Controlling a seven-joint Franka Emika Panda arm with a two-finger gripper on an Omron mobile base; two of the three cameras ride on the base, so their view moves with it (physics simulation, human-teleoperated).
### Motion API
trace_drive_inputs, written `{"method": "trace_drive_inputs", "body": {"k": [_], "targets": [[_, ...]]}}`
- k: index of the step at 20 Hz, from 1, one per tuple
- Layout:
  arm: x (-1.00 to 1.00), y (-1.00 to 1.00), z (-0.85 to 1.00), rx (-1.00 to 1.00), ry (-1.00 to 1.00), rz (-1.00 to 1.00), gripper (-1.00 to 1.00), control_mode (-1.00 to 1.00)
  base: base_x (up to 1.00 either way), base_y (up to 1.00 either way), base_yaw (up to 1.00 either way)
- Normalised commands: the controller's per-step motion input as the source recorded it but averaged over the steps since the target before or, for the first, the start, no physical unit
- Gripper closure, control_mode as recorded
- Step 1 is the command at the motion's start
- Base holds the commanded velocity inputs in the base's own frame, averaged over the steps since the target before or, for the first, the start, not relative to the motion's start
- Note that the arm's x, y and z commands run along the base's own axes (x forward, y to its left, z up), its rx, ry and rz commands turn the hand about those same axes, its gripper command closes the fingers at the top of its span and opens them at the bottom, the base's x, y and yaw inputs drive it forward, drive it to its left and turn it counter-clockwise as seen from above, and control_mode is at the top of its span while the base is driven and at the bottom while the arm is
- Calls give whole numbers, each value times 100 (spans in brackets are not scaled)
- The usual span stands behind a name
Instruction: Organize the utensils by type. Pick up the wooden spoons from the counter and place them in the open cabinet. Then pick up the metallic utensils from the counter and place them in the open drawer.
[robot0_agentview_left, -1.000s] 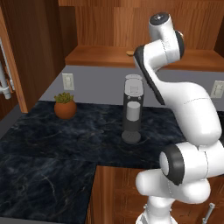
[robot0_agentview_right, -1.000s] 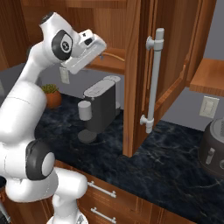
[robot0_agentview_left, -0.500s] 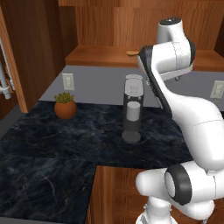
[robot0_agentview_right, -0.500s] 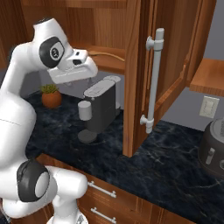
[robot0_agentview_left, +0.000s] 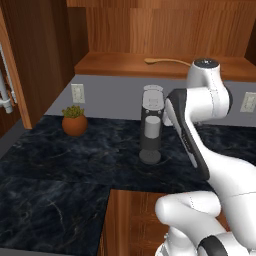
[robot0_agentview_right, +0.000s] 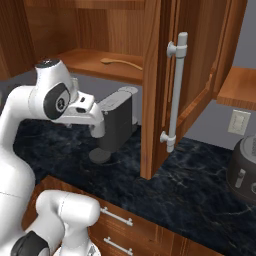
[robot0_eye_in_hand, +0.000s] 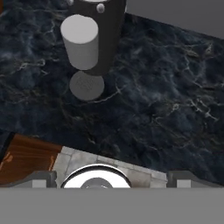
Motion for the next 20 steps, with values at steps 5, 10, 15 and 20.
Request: {"method": "trace_drive_inputs", "body": {"k": [5,10,15,20], "targets": [[-1,3,-9,7,3,-2,-100,-100,0,0,0],[-7,0,-2,0,2,0,-100,100,-32,0,0],[0,0,0,0,0,0,-100,100,-81,-13,0],[0,0,0,0,0,0,-100,100,-65,-41,1]]}}
